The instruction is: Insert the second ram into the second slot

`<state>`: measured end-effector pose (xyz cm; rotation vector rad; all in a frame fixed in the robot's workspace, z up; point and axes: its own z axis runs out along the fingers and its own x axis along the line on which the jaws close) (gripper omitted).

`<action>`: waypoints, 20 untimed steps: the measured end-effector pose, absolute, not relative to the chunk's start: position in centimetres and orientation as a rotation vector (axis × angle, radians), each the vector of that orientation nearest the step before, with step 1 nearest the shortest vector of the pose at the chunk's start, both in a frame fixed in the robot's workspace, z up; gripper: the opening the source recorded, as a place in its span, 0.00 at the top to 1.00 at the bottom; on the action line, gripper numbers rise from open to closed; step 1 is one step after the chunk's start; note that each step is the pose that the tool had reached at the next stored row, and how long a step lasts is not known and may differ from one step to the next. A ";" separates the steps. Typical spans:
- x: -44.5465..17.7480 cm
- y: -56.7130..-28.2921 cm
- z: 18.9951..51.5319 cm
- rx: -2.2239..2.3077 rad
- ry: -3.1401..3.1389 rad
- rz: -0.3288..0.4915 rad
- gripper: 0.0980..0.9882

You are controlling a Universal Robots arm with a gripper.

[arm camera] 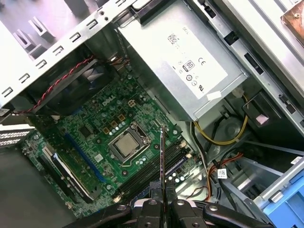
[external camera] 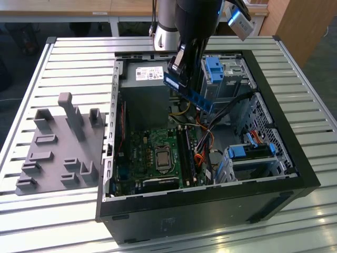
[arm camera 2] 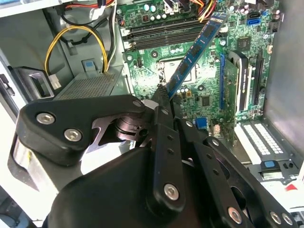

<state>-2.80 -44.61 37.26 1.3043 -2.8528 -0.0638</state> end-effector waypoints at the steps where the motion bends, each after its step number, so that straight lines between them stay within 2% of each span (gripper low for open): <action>1: -2.8 -44.6 37.3 1.297 -2.856 -0.064 0.96; 20: -2.8 -44.6 37.2 1.142 -2.924 -0.064 0.96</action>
